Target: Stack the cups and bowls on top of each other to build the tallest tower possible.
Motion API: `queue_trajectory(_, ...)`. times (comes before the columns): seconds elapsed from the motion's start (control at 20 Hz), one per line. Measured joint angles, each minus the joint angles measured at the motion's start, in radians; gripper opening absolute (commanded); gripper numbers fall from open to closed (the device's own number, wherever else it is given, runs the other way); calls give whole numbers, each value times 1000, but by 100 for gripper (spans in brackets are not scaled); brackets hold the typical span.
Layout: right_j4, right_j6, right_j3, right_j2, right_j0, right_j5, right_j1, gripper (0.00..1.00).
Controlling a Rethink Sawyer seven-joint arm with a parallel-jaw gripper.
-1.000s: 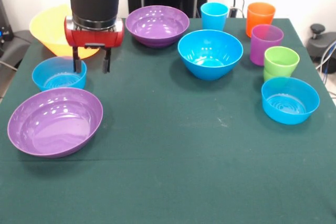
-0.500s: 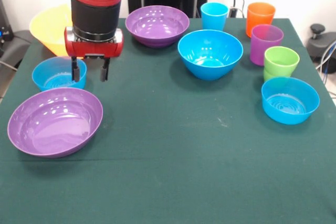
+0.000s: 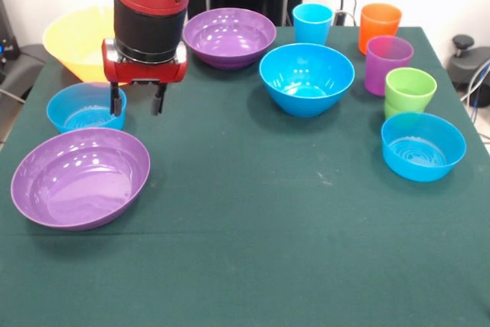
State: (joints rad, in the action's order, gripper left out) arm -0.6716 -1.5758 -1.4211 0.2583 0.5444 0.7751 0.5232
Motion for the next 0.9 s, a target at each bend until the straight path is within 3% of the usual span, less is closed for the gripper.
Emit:
queue_trajectory(0.5,0,0,-1,3,26,23,9,100)
queue_trajectory(0.9,-7,4,-11,12,121,23,34,100)
